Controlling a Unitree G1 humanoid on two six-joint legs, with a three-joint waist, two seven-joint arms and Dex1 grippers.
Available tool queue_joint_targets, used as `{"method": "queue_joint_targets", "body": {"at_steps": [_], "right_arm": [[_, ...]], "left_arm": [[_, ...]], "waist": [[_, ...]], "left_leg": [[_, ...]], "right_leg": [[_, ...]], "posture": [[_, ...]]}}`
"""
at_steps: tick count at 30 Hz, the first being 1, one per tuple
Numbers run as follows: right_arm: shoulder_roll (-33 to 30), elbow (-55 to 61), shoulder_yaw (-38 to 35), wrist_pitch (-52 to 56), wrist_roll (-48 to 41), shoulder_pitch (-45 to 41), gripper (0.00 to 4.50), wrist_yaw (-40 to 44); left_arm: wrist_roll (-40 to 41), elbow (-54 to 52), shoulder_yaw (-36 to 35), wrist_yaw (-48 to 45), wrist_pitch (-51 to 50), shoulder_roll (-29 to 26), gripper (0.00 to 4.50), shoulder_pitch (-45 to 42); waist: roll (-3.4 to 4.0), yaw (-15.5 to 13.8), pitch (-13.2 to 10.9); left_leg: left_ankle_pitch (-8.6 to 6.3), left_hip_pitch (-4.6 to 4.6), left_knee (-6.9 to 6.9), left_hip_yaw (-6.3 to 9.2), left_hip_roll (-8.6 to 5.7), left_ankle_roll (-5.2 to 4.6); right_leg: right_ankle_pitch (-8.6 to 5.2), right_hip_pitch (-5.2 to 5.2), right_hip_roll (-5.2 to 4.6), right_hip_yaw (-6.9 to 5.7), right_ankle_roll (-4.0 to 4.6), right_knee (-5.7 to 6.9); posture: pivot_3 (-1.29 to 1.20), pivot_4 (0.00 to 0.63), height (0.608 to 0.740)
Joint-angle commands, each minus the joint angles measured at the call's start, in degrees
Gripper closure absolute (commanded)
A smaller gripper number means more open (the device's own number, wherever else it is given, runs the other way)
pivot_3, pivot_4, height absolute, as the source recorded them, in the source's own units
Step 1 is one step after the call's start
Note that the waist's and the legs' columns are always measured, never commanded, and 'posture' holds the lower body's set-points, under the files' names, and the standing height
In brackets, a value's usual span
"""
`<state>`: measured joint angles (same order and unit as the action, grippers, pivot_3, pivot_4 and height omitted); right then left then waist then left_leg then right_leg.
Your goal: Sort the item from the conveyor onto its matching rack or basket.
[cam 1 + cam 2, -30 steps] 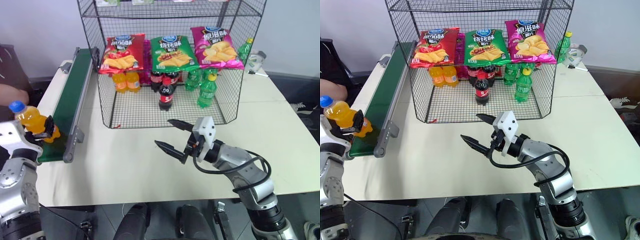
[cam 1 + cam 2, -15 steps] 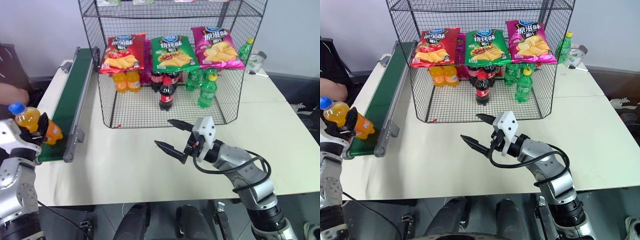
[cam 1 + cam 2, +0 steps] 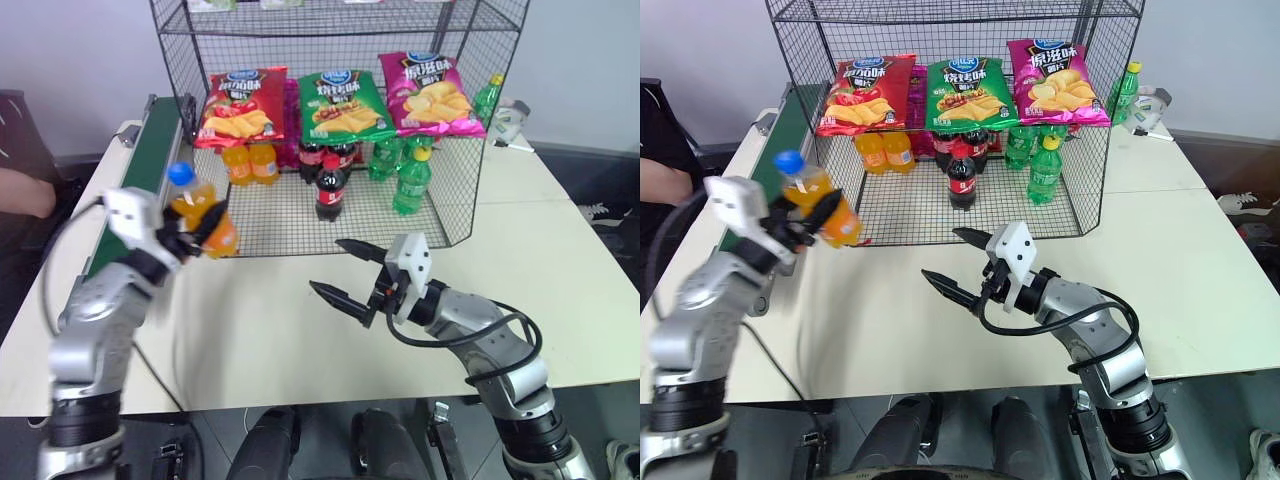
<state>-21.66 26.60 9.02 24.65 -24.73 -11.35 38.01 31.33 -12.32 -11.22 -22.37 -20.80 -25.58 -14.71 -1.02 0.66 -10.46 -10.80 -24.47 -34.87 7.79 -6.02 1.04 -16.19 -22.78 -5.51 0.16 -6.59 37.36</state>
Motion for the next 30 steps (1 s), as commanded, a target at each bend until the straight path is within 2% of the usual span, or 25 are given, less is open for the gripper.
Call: {"method": "queue_joint_targets", "body": {"at_steps": [1, 7, 13, 19, 25, 29, 30], "right_arm": [[0.22, 2.01, -0.52, -0.86, 0.25, 0.0, 0.0, -0.95], [0.3, 2.67, -0.56, -0.8, 0.69, 0.35, 0.0, -1.81], [0.17, 3.33, -0.83, -0.9, 1.21, 0.76, 0.0, -2.78], [0.29, 3.6, -0.87, -0.99, 1.52, 0.75, 0.0, -3.68], [0.16, 3.41, -0.84, -1.15, 1.47, 0.5, 0.0, -3.76], [0.16, 3.16, -0.76, -1.21, 1.42, 0.19, 0.0, -3.56], [0.16, 3.12, -0.77, -1.22, 1.38, 0.18, 0.0, -3.52]], "left_arm": [[-6.67, 7.35, 2.52, 2.93, 5.89, 3.7, 1.96, -5.29], [-15.79, 30.8, 5.59, 5.39, 18.89, 11.2, 1.96, -17.36], [-20.21, 52.66, 5.07, 6.07, 31.37, 14.48, 1.96, -27.45], [-21.52, 67.76, 3.69, 7.18, 40.36, 15.96, 1.96, -33.6], [-20.86, 73.23, 2.47, 6.05, 43.74, 16.45, 1.96, -35.64], [-20.75, 74.05, 1.76, 5.54, 44.39, 16.41, 0.03, -35.51], [-20.89, 73.7, 1.71, 5.55, 44.55, 16.31, 0.03, -35.18]], "waist": [[0.0, -0.04, 0.0], [-0.03, -0.81, -0.02], [-0.04, -1.2, -0.02], [-0.05, -1.25, -0.03], [-0.05, -1.09, -0.02], [-0.06, -1.15, -0.02], [-0.06, -1.15, -0.02]], "left_leg": [[0.0, 0.01, -0.01, -0.01, -0.01, 0.0], [0.0, -0.02, -0.13, 0.0, -0.07, -0.01], [0.01, -0.03, -0.16, 0.0, -0.07, -0.01], [0.01, -0.04, -0.18, 0.0, -0.08, -0.02], [0.01, -0.04, -0.19, 0.0, -0.09, -0.02], [0.01, -0.03, -0.22, 0.0, -0.09, -0.02], [0.01, -0.03, -0.23, 0.0, -0.09, -0.02]], "right_leg": [[0.0, 0.01, -0.01, -0.01, 0.0, 0.01], [0.01, 0.07, -0.01, -0.1, -0.02, 0.0], [0.01, 0.06, 0.0, -0.13, -0.04, 0.01], [0.02, 0.06, 0.05, -0.15, -0.05, 0.04], [0.02, 0.05, 0.07, -0.16, -0.05, 0.07], [0.02, 0.06, 0.08, -0.17, -0.05, 0.11], [0.02, 0.06, 0.08, -0.17, -0.05, 0.13]], "posture": [[0.0, 0.15, 0.74], [0.0, 0.15, 0.74], [0.0, 0.15, 0.74], [0.0, 0.15, 0.74], [0.0, 0.15, 0.74], [0.0, 0.15, 0.74], [0.0, 0.15, 0.74]]}}
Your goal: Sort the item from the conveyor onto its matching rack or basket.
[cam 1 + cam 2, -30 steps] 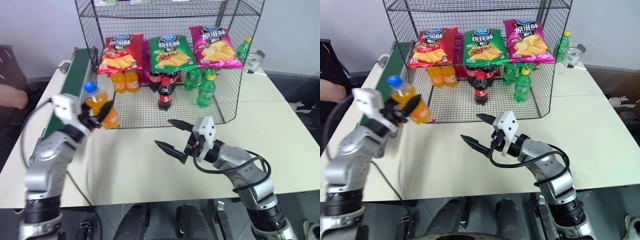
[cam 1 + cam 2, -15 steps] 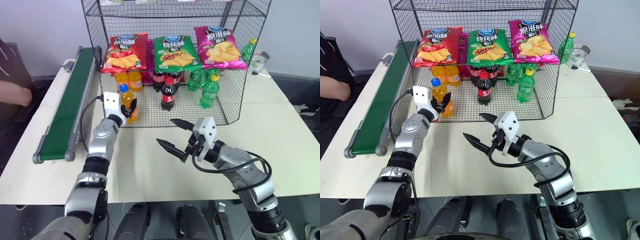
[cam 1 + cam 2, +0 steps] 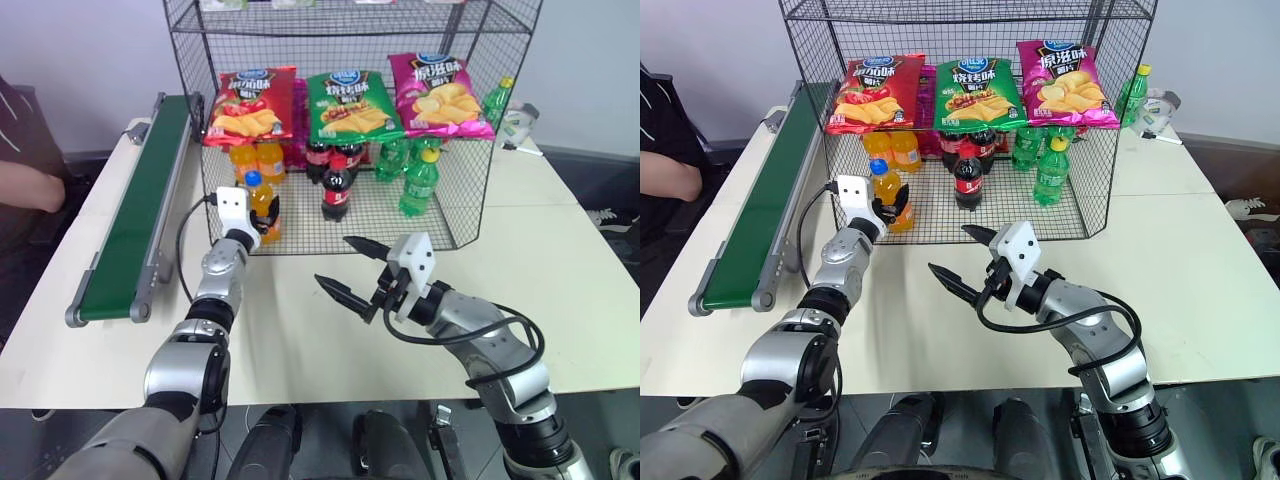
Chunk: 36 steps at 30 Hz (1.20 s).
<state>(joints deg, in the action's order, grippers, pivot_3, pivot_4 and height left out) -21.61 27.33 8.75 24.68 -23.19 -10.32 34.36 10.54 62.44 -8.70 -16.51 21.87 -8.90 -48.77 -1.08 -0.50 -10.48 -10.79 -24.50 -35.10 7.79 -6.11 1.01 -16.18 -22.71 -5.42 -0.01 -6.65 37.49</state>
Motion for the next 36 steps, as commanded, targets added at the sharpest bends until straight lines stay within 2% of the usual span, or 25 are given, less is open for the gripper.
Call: {"method": "queue_joint_targets", "body": {"at_steps": [1, 5, 9, 19, 23, 28, 32, 36], "right_arm": [[0.12, 2.36, -0.5, -1.24, -0.22, -0.84, 0.0, 0.18], [0.22, 2.4, -0.47, -1.21, -0.39, -0.69, 0.0, 0.24], [0.29, 2.66, -0.52, -1.03, -0.62, -0.31, 0.0, 0.16], [-0.08, 3.09, -0.48, -0.5, -1.2, -0.04, 0.0, 0.67], [-0.37, 2.91, -0.75, -0.43, -1.47, -0.11, 0.0, 1.26], [-0.71, 2.71, -0.91, -0.52, -1.59, -0.2, 0.0, 1.82], [-0.86, 2.69, -1.16, -0.63, -1.68, 0.13, 0.0, 2.18], [-0.87, 2.65, -1.27, -0.58, -1.81, 0.3, 0.0, 2.48]], "left_arm": [[-0.15, -1.56, -0.88, -0.44, 1.94, -0.49, 0.03, -0.69], [0.64, -5.39, -1.27, -2.24, 1.28, -0.81, 0.03, 1.93], [2.23, -14.56, -1.74, -4.83, -1.53, -1.08, 0.03, 7.11], [6.49, -44.96, -1.21, -8.43, -20.94, -5.86, 0.03, 20.08], [11.01, -56.98, -1.69, -12.47, -30.85, -10.61, 0.03, 25.37], [19.19, -69.78, -6.24, -18.14, -44.58, -21.31, 0.03, 32.19], [23.54, -74.95, -10.71, -18.92, -51.92, -27.36, 0.03, 35.78], [23.88, -76.39, -15.59, -20.74, -53.42, -32.28, 0.03, 40.89]], "waist": [[0.0, 0.0, 0.0], [0.0, 0.12, 0.0], [0.01, 0.34, 0.01], [0.02, 0.26, 0.02], [0.03, 0.34, 0.02], [0.05, 1.02, 0.02], [0.11, 1.07, 0.02], [0.13, 1.15, 0.01]], "left_leg": [[0.0, 0.01, 0.0, 0.0, 0.0, 0.0], [0.0, 0.01, 0.0, 0.0, 0.0, 0.0], [0.0, 0.01, 0.01, 0.0, 0.01, 0.0], [0.0, 0.02, 0.0, 0.01, 0.02, 0.0], [0.0, 0.03, 0.01, 0.01, 0.02, 0.01], [0.0, 0.04, 0.07, 0.02, 0.07, 0.01], [-0.01, 0.05, 0.09, 0.05, 0.08, 0.02], [-0.01, 0.06, 0.13, 0.03, 0.07, 0.01]], "right_leg": [[0.0, 0.0, 0.0, 0.0, 0.0, 0.0], [0.0, 0.0, 0.0, 0.0, 0.0, 0.01], [0.0, -0.02, 0.01, 0.01, 0.0, 0.03], [0.0, 0.0, -0.02, 0.05, 0.01, 0.04], [-0.01, 0.0, -0.04, 0.06, 0.02, 0.04], [-0.02, -0.03, -0.08, 0.08, 0.04, 0.04], [-0.03, -0.21, -0.08, 0.08, 0.05, 0.03], [-0.03, -0.27, -0.11, 0.15, 0.06, 0.0]], "posture": [[0.0, 0.15, 0.74], [0.0, 0.15, 0.74], [0.0, 0.15, 0.74], [0.0, 0.15, 0.74], [0.0, 0.15, 0.74], [0.0, 0.15, 0.74], [0.0, 0.15, 0.74], [0.0, 0.15, 0.74]]}}
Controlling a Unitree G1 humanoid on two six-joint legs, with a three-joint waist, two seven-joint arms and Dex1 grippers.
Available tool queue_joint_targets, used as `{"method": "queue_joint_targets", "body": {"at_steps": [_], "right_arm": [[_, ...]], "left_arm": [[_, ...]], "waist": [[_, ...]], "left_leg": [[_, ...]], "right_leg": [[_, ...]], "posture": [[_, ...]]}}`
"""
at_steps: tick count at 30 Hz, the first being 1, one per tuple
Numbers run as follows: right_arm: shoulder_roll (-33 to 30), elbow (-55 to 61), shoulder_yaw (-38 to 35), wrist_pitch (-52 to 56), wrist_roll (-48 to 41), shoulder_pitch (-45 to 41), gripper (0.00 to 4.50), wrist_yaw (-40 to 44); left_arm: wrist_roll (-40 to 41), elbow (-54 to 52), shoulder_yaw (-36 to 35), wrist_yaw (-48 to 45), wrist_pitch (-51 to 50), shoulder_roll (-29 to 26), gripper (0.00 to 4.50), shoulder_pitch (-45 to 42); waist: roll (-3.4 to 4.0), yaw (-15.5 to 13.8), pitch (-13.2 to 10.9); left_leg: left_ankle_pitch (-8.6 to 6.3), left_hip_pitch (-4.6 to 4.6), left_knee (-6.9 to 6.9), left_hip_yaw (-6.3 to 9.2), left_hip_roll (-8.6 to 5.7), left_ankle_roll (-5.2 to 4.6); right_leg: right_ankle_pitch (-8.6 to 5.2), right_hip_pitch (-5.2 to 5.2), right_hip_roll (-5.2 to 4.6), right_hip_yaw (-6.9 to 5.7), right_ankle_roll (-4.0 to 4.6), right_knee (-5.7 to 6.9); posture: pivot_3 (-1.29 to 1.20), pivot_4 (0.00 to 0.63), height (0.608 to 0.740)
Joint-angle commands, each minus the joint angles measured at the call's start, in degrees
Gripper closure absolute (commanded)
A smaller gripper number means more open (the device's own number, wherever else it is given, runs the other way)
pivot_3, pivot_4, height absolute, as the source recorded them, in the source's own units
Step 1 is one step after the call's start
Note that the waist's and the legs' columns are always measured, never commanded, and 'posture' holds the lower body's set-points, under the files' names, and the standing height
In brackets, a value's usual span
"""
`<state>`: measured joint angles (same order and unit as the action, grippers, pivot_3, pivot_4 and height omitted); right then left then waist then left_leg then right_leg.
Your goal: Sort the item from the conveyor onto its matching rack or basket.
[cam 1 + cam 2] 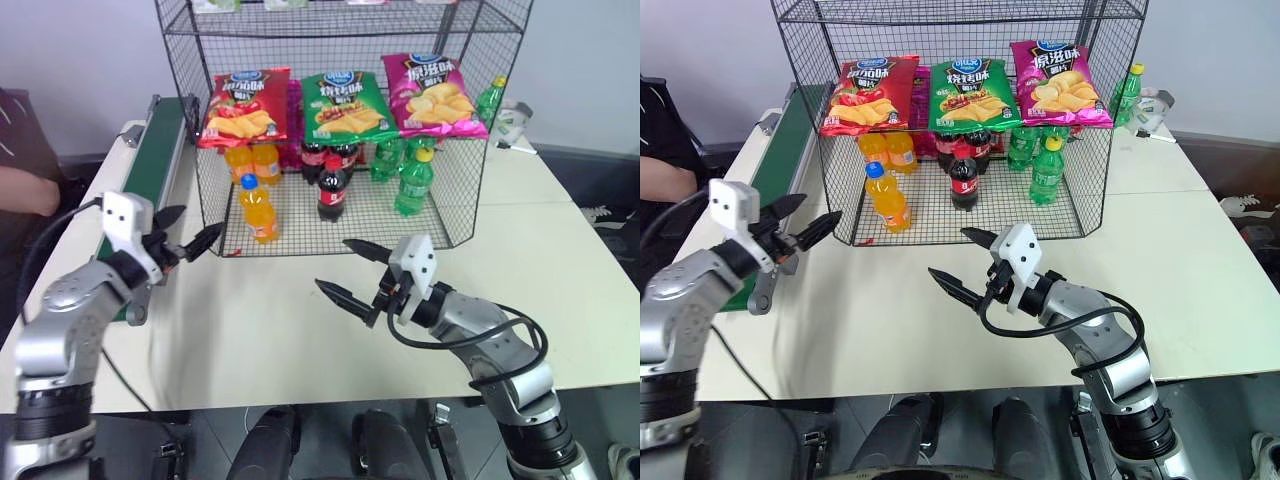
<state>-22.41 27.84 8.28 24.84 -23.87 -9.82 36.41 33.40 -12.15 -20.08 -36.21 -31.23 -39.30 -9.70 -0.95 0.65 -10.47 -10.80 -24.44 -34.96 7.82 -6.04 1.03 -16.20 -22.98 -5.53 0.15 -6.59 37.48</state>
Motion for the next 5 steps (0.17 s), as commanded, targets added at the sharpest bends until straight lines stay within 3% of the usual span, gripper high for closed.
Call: {"method": "queue_joint_targets", "body": {"at_steps": [1, 5], "right_arm": [[-0.1, 2.15, -0.81, -0.72, -1.18, -0.15, 0.0, 0.52], [-0.15, 2.16, -0.71, -0.57, -1.37, -0.14, 0.0, 0.96]], "left_arm": [[0.67, -1.73, -5.42, -1.17, 0.3, -2.42, 0.03, 2.83], [0.18, -2.39, -7.49, -1.22, 1.0, -2.64, 0.03, 5.71]], "waist": [[0.0, -0.01, 0.0], [0.0, -0.18, 0.0]], "left_leg": [[0.0, 0.0, 0.02, 0.0, 0.0, 0.0], [0.0, -0.01, 0.01, 0.0, 0.01, 0.01]], "right_leg": [[0.0, -0.02, 0.0, 0.01, 0.0, 0.0], [-0.09, -0.02, -0.02, 0.01, 0.17, -0.01]], "posture": [[0.0, 0.15, 0.74], [0.0, 0.15, 0.74]]}}
